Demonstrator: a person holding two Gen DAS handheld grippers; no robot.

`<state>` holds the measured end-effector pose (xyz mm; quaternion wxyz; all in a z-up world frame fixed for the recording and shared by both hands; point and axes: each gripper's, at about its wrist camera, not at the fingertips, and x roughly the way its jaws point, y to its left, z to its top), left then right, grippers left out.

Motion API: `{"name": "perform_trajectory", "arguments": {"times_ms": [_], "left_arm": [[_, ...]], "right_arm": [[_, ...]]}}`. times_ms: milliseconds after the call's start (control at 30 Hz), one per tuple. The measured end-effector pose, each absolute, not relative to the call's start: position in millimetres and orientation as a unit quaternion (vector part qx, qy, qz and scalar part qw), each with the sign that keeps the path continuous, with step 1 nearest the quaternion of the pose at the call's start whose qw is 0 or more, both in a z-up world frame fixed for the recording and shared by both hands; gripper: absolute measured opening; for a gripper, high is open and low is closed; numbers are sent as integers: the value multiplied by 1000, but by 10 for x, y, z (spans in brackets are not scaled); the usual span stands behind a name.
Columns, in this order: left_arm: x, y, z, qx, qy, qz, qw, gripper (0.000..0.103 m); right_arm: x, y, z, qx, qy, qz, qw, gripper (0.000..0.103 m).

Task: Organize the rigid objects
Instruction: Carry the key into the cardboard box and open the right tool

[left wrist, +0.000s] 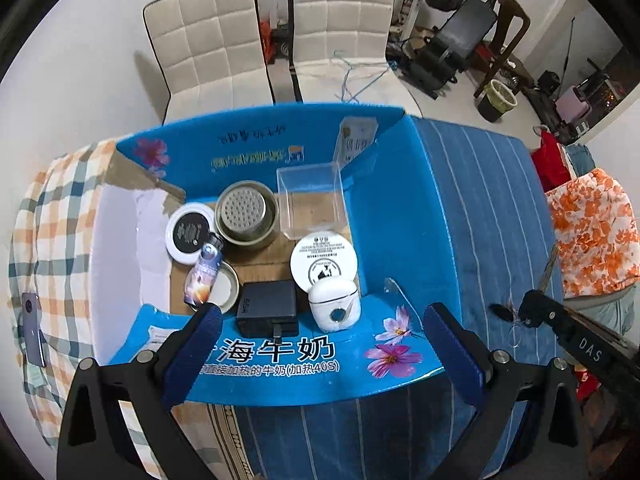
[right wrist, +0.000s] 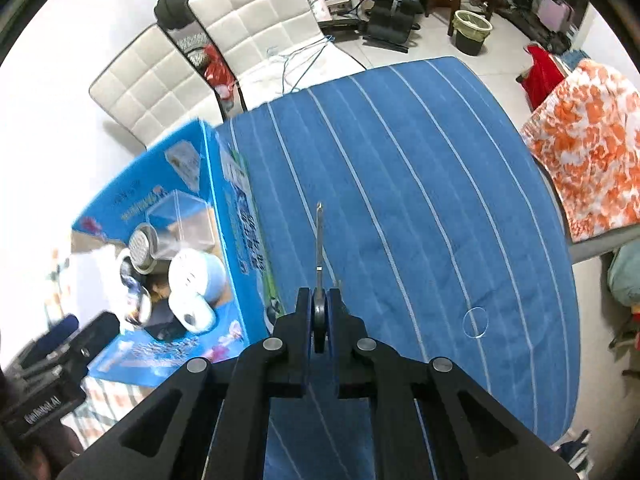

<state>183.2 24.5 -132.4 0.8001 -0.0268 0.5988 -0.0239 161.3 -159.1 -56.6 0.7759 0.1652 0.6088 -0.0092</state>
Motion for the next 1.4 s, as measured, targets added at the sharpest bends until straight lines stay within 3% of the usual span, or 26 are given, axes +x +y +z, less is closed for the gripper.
{"name": "perform_trajectory", "arguments": {"times_ms": [300, 700, 967, 1400], "left_arm": [[1775, 313, -1174, -54, 592, -32, 804, 103], [1687, 758, -830, -61, 560, -1, 826, 103], [1652, 1276, -981, -63, 565, 60, 820, 103], [1625, 1564, -1416, -66, 598, 79, 795, 103]], "right_arm": [[1574, -1600, -305, 165, 579, 40, 797, 7], [1724, -690, 38, 129, 561, 144, 805, 7], [1885, -148, -510, 111, 601, 161, 775, 7], [1900, -16, -1869, 119, 712, 151, 676, 8]]}}
